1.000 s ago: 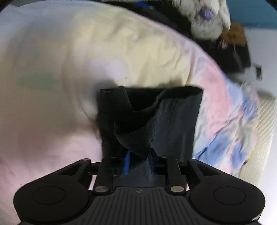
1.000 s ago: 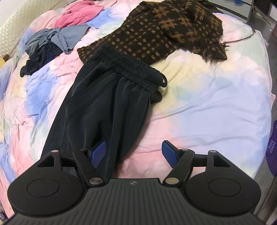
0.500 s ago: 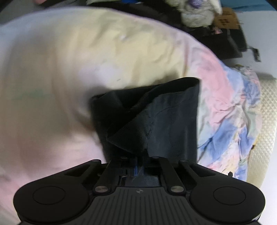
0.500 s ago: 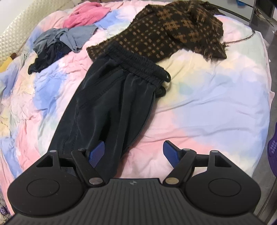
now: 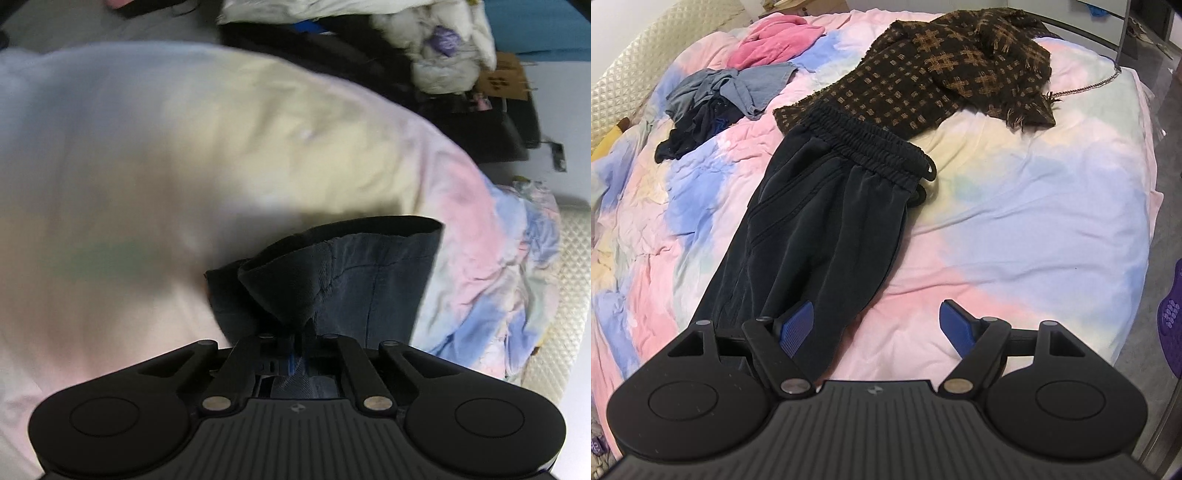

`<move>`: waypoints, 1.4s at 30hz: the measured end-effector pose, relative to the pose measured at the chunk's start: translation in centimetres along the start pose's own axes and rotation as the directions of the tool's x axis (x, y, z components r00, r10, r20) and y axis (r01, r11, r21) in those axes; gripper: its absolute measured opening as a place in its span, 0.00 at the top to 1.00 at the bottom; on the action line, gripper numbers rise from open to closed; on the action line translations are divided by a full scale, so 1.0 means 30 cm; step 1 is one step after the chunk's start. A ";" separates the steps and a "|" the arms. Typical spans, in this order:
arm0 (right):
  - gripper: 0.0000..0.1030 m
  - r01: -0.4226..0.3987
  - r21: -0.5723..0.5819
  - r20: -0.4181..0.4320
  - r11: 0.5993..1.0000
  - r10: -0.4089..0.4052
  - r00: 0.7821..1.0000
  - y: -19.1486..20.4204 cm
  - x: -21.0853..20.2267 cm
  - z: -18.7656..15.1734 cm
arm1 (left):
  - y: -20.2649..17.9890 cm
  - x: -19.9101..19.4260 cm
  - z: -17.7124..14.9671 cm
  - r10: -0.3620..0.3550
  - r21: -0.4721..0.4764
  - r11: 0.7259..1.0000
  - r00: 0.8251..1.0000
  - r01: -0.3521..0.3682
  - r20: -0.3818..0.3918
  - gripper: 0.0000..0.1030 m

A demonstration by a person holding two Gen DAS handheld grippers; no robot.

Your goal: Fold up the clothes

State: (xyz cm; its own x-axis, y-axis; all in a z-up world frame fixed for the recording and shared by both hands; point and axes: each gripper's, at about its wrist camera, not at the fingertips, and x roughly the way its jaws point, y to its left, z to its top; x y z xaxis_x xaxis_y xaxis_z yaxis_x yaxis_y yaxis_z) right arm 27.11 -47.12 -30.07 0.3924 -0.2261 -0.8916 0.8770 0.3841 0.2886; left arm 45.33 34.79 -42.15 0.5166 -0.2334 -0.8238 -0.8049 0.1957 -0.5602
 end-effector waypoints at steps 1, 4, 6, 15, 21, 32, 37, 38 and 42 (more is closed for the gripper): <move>0.25 -0.008 -0.008 -0.001 1.000 0.008 1.000 -0.005 -0.007 -0.003 | 0.000 -0.002 -0.001 0.003 0.010 1.000 1.000 -0.003 0.000 0.95; 0.25 -0.047 -0.017 0.002 0.999 0.047 0.999 -0.023 -0.029 -0.012 | -0.016 -0.023 -0.009 0.014 0.056 0.998 1.000 -0.014 0.004 0.90; 0.25 -0.078 -0.004 0.001 0.997 0.078 0.997 -0.041 -0.034 -0.018 | -0.030 -0.047 -0.015 0.018 0.088 0.996 1.000 -0.019 0.006 0.77; 0.26 -0.150 -0.030 -0.011 0.988 0.150 0.989 -0.073 0.004 -0.017 | -0.148 -0.209 -0.162 0.038 0.297 0.954 0.999 -0.038 0.005 0.47; 0.26 -0.196 -0.030 -0.024 0.980 0.195 0.981 -0.102 0.072 0.040 | -0.238 -0.259 -0.377 0.114 0.460 0.881 0.993 -0.110 0.018 0.35; 0.26 -0.246 -0.083 -0.063 0.966 0.241 0.968 -0.150 0.278 0.229 | -0.417 -0.269 -0.834 0.213 0.659 0.725 0.975 -0.202 0.064 0.26; 0.23 -0.277 -0.067 -0.099 0.958 0.270 0.958 -0.175 0.398 0.318 | -0.461 -0.280 -0.996 0.219 0.665 0.714 0.972 -0.218 0.083 0.25; 0.21 -0.295 -0.041 -0.099 0.955 0.290 0.952 -0.190 0.422 0.332 | -0.467 -0.281 -1.023 0.223 0.667 0.711 0.971 -0.223 0.087 0.24; 0.19 -0.325 0.097 -0.095 0.941 0.334 0.938 -0.254 0.520 0.363 | -0.485 -0.282 -1.125 0.244 0.679 0.691 0.964 -0.248 0.104 0.23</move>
State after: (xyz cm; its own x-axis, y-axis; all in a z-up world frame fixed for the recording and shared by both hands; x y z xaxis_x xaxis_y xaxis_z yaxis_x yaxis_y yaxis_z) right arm 29.58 -63.34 -42.38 0.6345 0.0017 -0.7729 0.7242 0.3481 0.5953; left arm 42.82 1.76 -24.09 0.3323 -0.0778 -0.9400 -0.4859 0.8400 -0.2413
